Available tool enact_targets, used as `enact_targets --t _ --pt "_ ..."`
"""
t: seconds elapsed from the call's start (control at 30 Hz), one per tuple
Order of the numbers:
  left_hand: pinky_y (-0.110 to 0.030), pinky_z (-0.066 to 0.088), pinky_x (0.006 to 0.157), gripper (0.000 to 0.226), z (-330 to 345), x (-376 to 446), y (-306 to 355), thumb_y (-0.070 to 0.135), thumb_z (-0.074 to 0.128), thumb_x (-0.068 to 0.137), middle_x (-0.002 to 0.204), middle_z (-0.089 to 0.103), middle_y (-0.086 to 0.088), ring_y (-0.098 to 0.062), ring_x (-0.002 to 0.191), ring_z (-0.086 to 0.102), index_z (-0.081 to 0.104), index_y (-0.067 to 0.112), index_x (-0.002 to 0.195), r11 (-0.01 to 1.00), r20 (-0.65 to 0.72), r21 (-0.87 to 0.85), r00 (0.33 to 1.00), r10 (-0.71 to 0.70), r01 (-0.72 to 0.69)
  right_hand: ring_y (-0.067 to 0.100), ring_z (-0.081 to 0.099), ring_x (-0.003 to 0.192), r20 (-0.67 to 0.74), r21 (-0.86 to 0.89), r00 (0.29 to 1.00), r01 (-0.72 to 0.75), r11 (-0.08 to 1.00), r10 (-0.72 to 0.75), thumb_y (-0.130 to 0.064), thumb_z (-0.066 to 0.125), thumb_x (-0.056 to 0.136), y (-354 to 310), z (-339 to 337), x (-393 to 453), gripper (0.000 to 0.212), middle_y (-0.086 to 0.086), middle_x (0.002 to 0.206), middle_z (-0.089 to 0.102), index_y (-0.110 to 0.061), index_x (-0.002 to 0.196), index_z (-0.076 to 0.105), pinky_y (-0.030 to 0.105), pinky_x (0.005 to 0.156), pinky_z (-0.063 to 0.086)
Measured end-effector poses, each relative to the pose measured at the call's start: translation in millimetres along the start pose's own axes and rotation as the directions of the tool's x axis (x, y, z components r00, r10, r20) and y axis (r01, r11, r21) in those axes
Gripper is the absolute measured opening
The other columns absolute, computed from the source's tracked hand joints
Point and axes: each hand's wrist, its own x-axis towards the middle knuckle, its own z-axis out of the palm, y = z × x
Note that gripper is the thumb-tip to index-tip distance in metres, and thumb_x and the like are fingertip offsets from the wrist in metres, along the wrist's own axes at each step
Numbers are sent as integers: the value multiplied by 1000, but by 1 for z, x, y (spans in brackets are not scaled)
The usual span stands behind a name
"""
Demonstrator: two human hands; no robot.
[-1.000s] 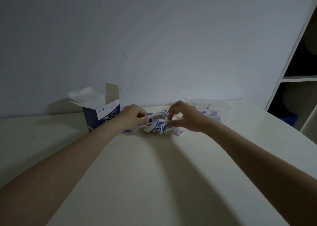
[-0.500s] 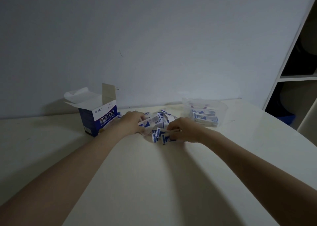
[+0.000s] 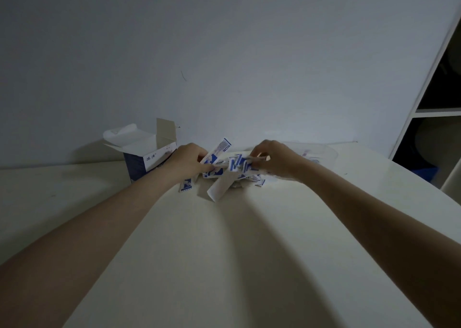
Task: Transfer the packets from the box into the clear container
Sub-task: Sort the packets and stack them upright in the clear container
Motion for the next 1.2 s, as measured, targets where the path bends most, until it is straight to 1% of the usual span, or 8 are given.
enact_targets --t 0.17,0.3,0.4,0.53,0.7,0.8,1.0,1.2 --pt "-24 27 51 31 1 -1 11 24 70 82 58 47 -1 -12 55 41 52 16 58 997 -11 -3 997 71 -71 27 50 118 -67 145 996 76 986 -67 -11 64 85 -19 -2 -4 25 12 130 49 -2 108 63 33 100 40" --pt "-28 42 69 13 -3 1 22 14 60 88 84 63 -7 -21 79 56 69 5 91 992 -46 28 991 127 -126 23 45 119 -59 -30 975 211 977 -212 -9 59 88 -32 -4 -3 26 8 132 50 -6 114 64 26 95 37" --pt "-25 49 68 16 -3 -1 29 15 61 88 81 65 -4 -15 72 58 69 4 95 987 -42 -57 988 150 -152 24 54 107 18 -91 982 190 978 -189 -6 53 90 -31 -6 -4 24 10 118 60 -6 113 61 23 78 39" --pt "-34 55 73 13 8 1 26 15 71 80 79 65 -6 -20 72 61 70 6 89 982 14 -164 995 103 -99 24 37 121 47 -203 981 194 960 -188 -13 59 88 -15 -8 -14 25 5 134 43 -10 112 64 34 98 38" --pt "-22 40 57 10 27 4 41 21 74 77 64 56 4 -13 64 52 70 13 82 991 69 -91 992 109 -102 23 32 132 205 -402 961 254 879 -184 -17 56 88 -8 -8 -24 27 0 140 43 -13 114 62 39 103 35" --pt "-16 37 49 6 41 10 52 16 68 81 60 53 5 -10 57 49 69 12 85 987 78 -134 991 105 -94 30 54 111 235 -317 969 149 937 -74 -13 49 92 -5 2 -28 23 14 118 60 -6 113 57 33 83 41" --pt "-24 44 59 18 57 14 58 23 49 95 76 58 -8 -12 57 54 59 11 86 970 129 -237 987 91 -59 29 54 74 170 -313 985 74 947 -21 -10 42 95 27 2 -42 20 11 82 53 -11 116 39 36 64 43" --pt "-10 33 52 26 62 6 58 34 62 86 70 50 8 -6 64 47 64 13 103 982 234 -90 955 181 -164 31 55 107 221 -369 975 105 923 -23 -25 47 94 40 11 -46 37 12 116 60 -15 129 40 43 86 48"
